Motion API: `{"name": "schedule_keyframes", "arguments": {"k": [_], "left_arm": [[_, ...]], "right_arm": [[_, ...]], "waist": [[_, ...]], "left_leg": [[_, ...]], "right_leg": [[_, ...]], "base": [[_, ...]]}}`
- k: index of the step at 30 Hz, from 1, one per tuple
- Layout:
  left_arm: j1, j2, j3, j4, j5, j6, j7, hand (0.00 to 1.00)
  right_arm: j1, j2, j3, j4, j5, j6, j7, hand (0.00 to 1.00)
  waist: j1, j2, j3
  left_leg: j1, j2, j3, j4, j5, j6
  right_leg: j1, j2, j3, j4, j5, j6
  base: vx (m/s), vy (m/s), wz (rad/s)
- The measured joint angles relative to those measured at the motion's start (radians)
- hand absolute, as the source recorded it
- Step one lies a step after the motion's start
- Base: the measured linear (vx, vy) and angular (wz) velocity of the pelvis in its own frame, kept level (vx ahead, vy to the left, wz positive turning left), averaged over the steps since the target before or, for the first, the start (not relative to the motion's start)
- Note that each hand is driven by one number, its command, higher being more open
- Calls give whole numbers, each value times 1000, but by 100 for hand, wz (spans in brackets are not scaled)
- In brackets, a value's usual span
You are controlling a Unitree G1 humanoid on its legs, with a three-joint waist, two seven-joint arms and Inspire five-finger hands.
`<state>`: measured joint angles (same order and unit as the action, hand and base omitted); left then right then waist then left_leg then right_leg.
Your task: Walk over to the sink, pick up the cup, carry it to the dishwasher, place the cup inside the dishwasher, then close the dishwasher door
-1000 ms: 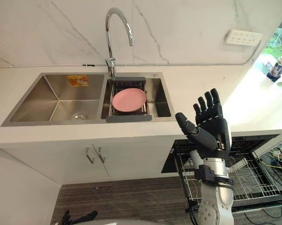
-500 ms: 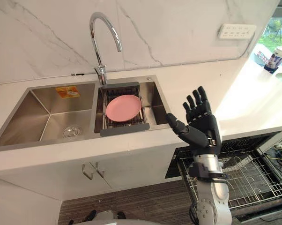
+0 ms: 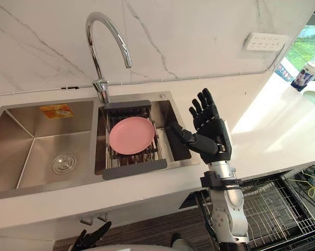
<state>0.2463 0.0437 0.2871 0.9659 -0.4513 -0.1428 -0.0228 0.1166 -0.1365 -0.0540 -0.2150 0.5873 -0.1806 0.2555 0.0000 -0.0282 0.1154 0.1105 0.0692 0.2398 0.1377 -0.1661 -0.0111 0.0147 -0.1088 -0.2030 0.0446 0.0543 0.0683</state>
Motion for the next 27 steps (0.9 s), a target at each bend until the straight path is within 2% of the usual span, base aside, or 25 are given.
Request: {"name": "schedule_keyframes", "arguments": {"k": [4,7,9,12,14,17,20,27], "left_arm": [[1,0,12,2,14,6,5,100],[6,4,38,8,86,30,34,100],[5,14,41,20,142,50,55,100],[-2,40,40,27,221,90,72,100],[-18,55,39,35,269,121,81,100],[-40,54,38,44,289,129,85,100],[-40,57,39,51,318,149,88,100],[-29,73,40,70,355,167,88,100]], "right_arm": [[-22,-14,-19,-1,1,4,8,100],[-47,-53,-54,-15,-10,24,28,100],[-53,-98,-73,-29,-85,30,35,100],[-93,-236,-77,-33,-275,44,62,100],[-170,-327,-57,-34,-403,59,102,100],[-248,-393,-26,-35,-497,71,142,100],[-299,-454,42,-36,-631,83,198,100],[-391,-529,218,-15,-809,90,331,100]], "waist": [[6,-4,-3],[12,-11,-8],[11,-14,-14],[6,-27,-32],[5,-37,-43],[3,-37,-45],[4,-39,-72],[11,-46,-80]], "left_leg": [[-10,0,0,-20,7,3],[-15,3,16,-37,13,0],[-15,11,41,-43,13,-4],[-15,28,116,-38,20,-20],[-12,30,115,-38,21,-26],[5,30,114,-47,22,-29],[14,28,110,-56,23,-31],[24,26,98,-65,31,-33]], "right_leg": [[7,-3,-14,-46,22,0],[11,0,-23,-83,39,2],[14,0,-36,-90,39,3],[14,2,-63,-97,40,4],[19,6,-80,-104,42,5],[38,8,-86,-113,48,6],[51,10,-97,-124,54,8],[65,9,-122,-127,57,6]], "base": [[-8,-2,6],[9,-6,2],[40,-18,11],[44,-26,6],[8,-36,-2],[0,0,0],[-39,-7,4],[-86,-10,6]]}}
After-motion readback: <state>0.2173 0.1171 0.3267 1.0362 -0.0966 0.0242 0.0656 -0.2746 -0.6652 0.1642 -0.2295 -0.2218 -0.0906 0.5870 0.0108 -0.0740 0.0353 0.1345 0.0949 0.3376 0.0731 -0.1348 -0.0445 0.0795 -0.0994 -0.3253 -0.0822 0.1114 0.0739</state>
